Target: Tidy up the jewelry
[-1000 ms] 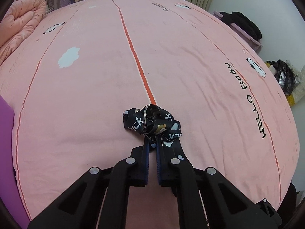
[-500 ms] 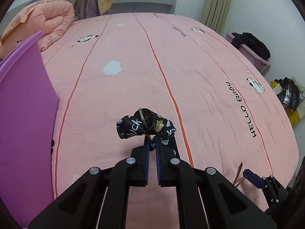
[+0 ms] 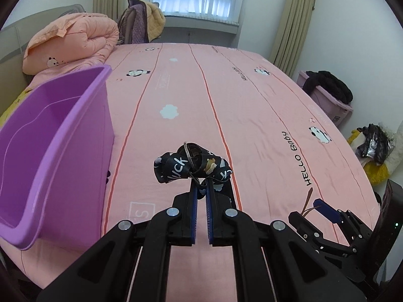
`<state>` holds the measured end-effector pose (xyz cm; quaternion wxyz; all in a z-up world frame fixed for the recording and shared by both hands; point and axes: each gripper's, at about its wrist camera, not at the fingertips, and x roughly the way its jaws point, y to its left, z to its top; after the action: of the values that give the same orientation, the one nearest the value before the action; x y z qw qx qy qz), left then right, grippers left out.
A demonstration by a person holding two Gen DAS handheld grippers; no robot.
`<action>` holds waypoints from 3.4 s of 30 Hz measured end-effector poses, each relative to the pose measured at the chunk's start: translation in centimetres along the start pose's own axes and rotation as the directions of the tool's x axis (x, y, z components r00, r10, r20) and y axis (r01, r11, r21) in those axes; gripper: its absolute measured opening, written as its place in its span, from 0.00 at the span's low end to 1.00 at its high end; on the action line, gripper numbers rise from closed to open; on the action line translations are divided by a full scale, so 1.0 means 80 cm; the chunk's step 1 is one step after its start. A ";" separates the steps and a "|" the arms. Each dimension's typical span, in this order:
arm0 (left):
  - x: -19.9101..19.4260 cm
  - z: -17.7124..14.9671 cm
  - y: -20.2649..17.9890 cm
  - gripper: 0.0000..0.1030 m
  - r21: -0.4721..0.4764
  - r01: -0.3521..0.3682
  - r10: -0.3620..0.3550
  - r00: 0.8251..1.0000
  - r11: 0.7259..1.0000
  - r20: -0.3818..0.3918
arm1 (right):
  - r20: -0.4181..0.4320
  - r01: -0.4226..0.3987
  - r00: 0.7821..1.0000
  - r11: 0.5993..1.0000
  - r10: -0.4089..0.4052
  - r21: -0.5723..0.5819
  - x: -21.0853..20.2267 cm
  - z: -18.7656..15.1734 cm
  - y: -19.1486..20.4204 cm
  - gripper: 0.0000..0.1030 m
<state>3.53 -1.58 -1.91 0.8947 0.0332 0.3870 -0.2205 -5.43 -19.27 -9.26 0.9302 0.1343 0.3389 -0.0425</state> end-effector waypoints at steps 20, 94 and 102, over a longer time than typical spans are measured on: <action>-0.158 0.052 0.133 0.07 -0.177 -0.233 0.265 0.947 0.956 0.184 | 0.134 -0.249 0.952 0.950 0.276 -0.191 -0.029 0.123 0.171 0.65; -0.113 0.007 0.338 0.93 -0.445 -0.519 0.512 0.846 0.730 -0.148 | -0.219 -0.309 0.946 0.873 0.240 -0.378 0.126 0.168 0.393 0.71; -0.118 0.007 0.338 0.93 -0.449 -0.518 0.512 0.847 0.728 -0.147 | -0.218 -0.311 0.945 0.873 0.243 -0.376 0.123 0.166 0.391 0.71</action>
<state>9.60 26.11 2.12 0.8984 -0.0784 0.4099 0.1371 15.66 7.19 1.09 0.9030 -0.0112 0.3926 0.1740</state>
